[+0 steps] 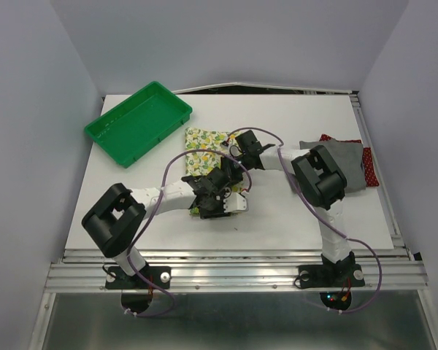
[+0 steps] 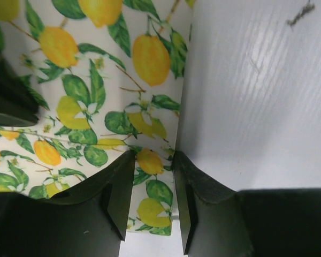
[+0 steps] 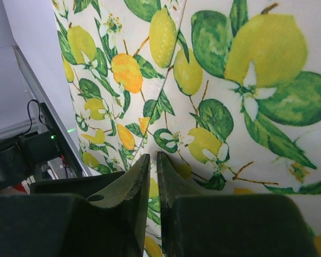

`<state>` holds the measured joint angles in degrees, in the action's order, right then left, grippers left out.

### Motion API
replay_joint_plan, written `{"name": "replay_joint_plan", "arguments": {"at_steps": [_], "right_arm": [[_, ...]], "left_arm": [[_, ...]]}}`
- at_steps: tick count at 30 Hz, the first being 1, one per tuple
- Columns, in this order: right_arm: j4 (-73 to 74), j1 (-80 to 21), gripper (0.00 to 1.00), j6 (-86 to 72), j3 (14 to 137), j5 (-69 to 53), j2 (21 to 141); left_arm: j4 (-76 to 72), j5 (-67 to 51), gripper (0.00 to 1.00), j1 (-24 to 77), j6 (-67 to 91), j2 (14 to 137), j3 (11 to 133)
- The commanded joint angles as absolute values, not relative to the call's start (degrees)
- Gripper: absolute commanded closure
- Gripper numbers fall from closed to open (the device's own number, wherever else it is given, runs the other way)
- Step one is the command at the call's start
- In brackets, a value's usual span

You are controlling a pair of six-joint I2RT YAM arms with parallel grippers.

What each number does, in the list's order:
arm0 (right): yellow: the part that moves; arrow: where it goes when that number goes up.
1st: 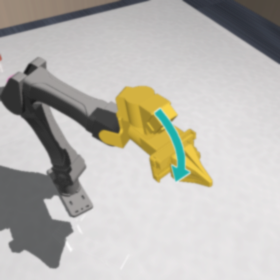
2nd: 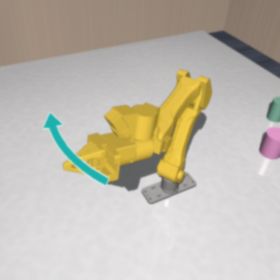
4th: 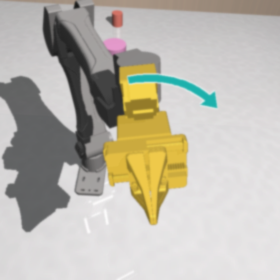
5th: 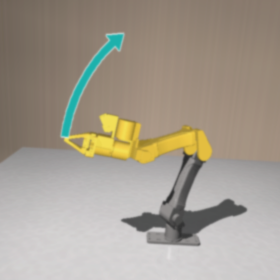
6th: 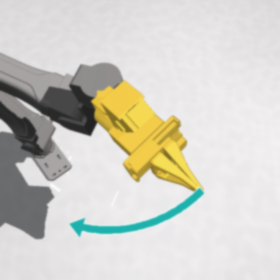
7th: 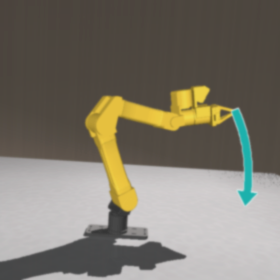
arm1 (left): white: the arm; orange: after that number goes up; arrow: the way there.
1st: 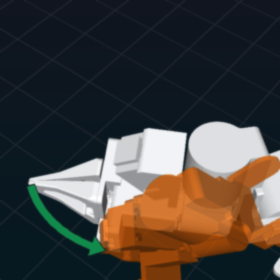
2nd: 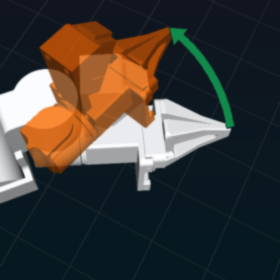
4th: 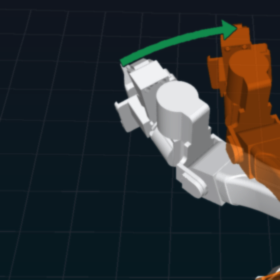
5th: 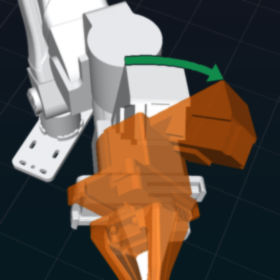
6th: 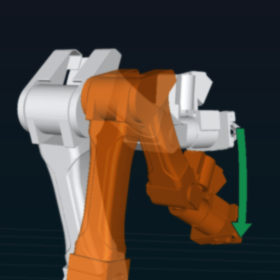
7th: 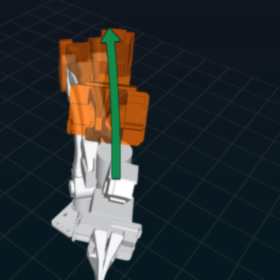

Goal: Fold and stack the skirts
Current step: Fold the skirt

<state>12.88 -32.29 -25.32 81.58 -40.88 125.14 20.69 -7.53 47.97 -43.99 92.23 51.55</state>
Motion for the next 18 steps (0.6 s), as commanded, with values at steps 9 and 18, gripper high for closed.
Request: {"name": "replay_joint_plan", "arguments": {"at_steps": [9,18], "right_arm": [[16.0,-32.61,0.84,-23.12,82.09,-35.33,129.9],[17.31,-32.61,0.85,-22.32,81.65,-35.33,130.08]], "left_arm": [[16.79,-8.0,0.46,49.75,-44.56,96.32,48.08],[24.34,-14.59,0.86,41.49,-52.03,104.07,54.75]]}}
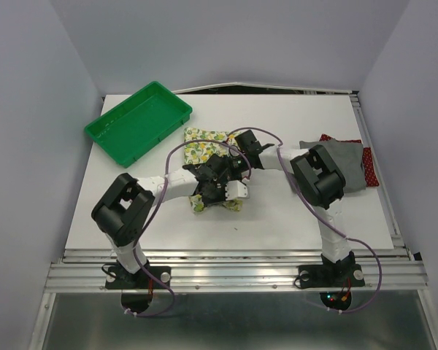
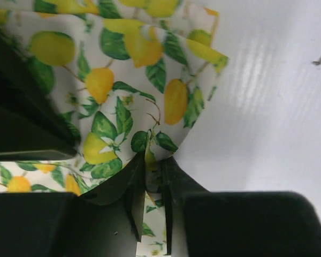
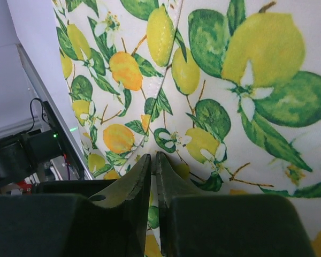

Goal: Fold and stack the skirts
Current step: Fold the skirt

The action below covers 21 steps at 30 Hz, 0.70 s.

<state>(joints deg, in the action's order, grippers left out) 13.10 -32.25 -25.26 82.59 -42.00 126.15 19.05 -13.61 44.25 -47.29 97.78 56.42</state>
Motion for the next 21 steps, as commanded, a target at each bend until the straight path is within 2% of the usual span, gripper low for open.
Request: {"name": "replay_joint_plan", "arguments": {"at_steps": [1,3,11,15,21], "right_arm": [[17.23,-32.61,0.85,-22.24,81.48,-35.33,130.08],[17.23,-32.61,0.85,-21.97,81.13,-35.77,129.99],[17.05,-32.61,0.85,-20.57,80.33,-38.76,126.04],[17.14,-31.21,0.77,-19.43,86.38,-40.86,123.66],[16.44,-30.59,0.72,-21.17,99.55,-44.72,126.46]], "left_arm": [[24.78,-14.76,0.92,41.57,-52.12,103.63,54.84],[25.57,-15.29,1.0,41.66,-51.94,101.87,55.54],[39.53,-19.95,1.0,42.45,-50.54,93.89,63.8],[43.41,-21.97,1.0,44.11,-49.31,91.32,64.95],[45.0,-23.99,1.0,44.74,-47.2,90.44,64.25]]}}
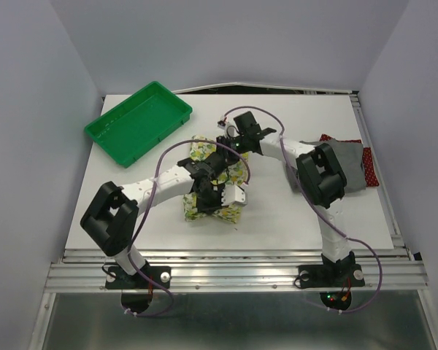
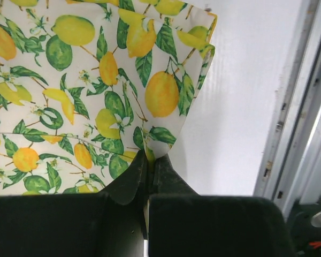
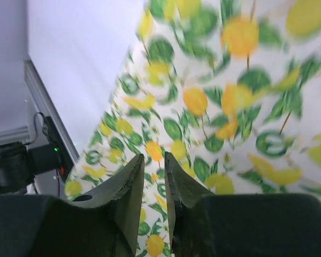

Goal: Fold and stack the skirts
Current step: Fold the skirt

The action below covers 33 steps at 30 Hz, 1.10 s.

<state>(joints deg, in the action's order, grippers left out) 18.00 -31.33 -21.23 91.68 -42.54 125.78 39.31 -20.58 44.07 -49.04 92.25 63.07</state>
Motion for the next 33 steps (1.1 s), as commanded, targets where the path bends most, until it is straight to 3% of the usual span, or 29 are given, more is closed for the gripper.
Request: {"name": "replay_joint_plan", "arguments": {"at_steps": [1,15,21,33], "right_arm": [[15.3,-30.59,0.72,-22.23,100.36,-45.52,127.08],[-30.8,-33.22,0.68,-53.07,85.35,-55.28,130.25],[-43.4,-34.37,0.68,-63.01,82.0,-55.2,129.64],[-35.43,-37.27,0.69,-55.83,84.99,-50.63,137.8]], "left_arm": [[45.09,-24.17,1.0,44.74,-46.85,90.35,64.42],[48.43,-26.1,1.0,44.74,-45.53,90.79,69.43],[48.43,-26.37,1.0,44.74,-45.53,90.79,69.17],[49.92,-26.37,1.0,44.74,-44.91,90.7,71.8]]}}
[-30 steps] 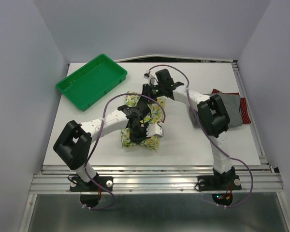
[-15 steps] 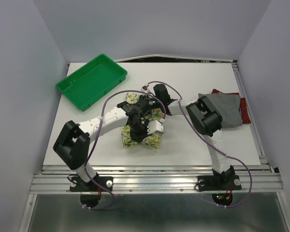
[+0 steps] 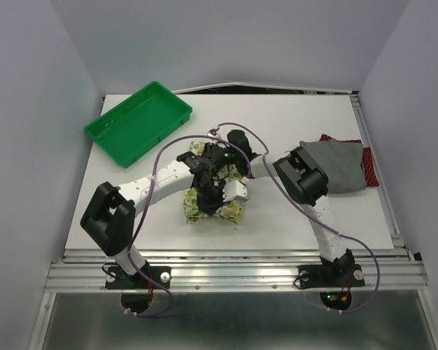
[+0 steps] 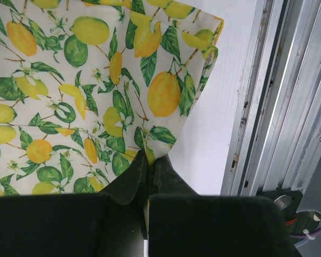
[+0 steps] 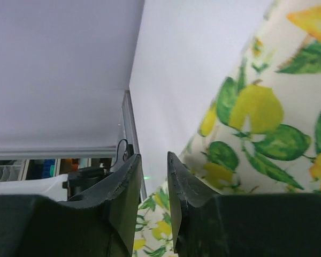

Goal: Fold and stack the skirts
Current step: Fold the skirt

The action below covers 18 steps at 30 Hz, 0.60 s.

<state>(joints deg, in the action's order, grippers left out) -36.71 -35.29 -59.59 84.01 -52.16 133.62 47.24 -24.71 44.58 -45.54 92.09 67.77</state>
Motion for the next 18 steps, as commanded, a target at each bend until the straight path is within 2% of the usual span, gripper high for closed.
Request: {"name": "replay_joint_plan", "arguments": {"at_steps": [1,8,14,18], "right_arm": [[-34.72,-37.79,0.69,-54.85,84.47,-50.36,139.03],[-31.2,-38.32,0.7,-52.3,81.13,-50.01,140.89],[-31.46,-38.85,0.7,-51.68,74.27,-50.53,136.68],[-27.97,-38.85,0.69,-46.08,76.28,-51.68,132.02]], "left_arm": [[50.18,-26.28,1.0,44.74,-44.91,90.7,72.33],[53.35,-24.53,1.0,44.39,-45.79,90.7,79.44],[55.63,-22.24,1.0,44.03,-46.14,89.91,84.64],[56.6,-22.94,1.0,44.03,-46.41,88.6,83.94]]}}
